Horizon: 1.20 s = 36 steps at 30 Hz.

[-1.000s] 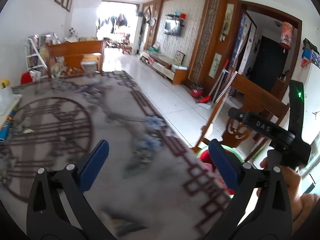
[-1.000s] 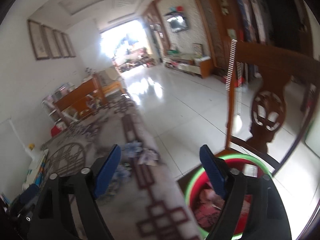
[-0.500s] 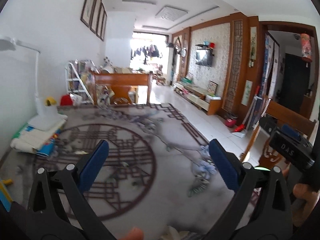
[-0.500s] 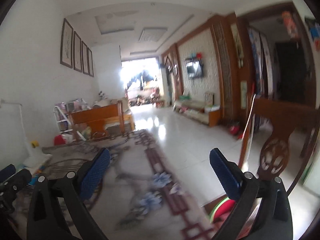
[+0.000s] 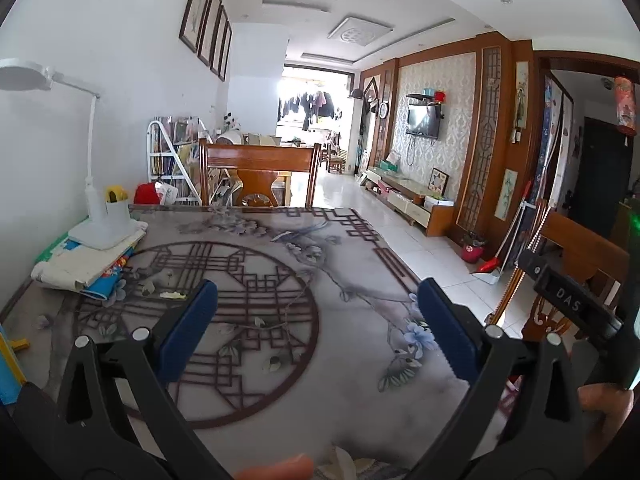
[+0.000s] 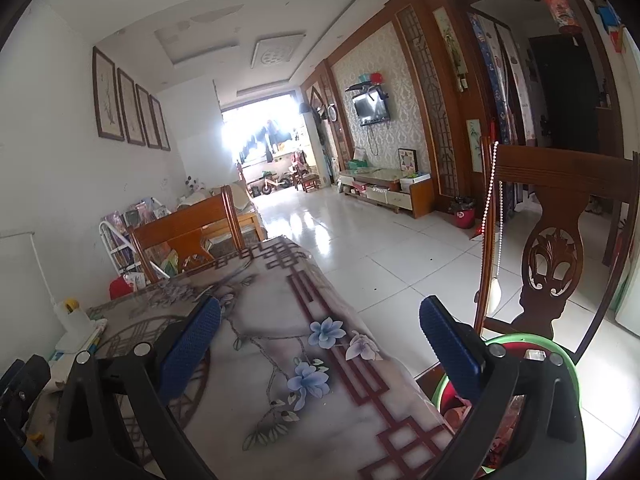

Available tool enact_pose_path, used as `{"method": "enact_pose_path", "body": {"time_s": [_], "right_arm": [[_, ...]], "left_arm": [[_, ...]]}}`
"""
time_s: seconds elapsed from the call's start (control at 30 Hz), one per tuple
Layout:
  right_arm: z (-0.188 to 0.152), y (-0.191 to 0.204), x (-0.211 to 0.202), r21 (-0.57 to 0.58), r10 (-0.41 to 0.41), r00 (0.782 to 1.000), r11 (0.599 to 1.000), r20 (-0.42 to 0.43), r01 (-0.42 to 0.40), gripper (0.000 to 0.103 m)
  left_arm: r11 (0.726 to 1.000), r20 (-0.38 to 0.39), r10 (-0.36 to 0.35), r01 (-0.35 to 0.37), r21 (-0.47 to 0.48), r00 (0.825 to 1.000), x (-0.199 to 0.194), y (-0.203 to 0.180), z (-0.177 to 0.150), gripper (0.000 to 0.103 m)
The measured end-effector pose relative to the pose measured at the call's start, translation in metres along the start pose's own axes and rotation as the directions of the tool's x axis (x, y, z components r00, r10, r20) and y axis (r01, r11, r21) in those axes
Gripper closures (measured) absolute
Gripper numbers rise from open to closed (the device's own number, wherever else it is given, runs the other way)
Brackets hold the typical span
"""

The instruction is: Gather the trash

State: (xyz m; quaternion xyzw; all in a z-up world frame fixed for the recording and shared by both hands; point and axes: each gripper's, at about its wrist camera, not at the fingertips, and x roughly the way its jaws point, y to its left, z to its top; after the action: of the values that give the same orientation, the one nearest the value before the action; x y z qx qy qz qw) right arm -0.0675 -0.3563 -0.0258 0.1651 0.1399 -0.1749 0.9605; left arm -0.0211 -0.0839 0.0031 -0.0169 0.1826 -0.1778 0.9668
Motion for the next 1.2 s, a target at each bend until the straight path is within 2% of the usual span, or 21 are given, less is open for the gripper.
{"method": "enact_pose_path", "body": {"time_s": [0.4,1.2], "right_arm": [[-0.005,0.011,-0.002,-0.060,0.015,1.000,0.998,-0.009,-0.016,0.007],[-0.011,0.017,0.005,-0.107,0.030,0.997,0.994,-0.067,-0.037,0.007]], "left_arm": [[1.000,-0.034,-0.007,0.006,-0.021,0.999,0.005,0.005,-0.004,0.005],[0.999,-0.067,-0.001,-0.001,-0.037,0.998,0.010,0.010,-0.007,0.005]]}}
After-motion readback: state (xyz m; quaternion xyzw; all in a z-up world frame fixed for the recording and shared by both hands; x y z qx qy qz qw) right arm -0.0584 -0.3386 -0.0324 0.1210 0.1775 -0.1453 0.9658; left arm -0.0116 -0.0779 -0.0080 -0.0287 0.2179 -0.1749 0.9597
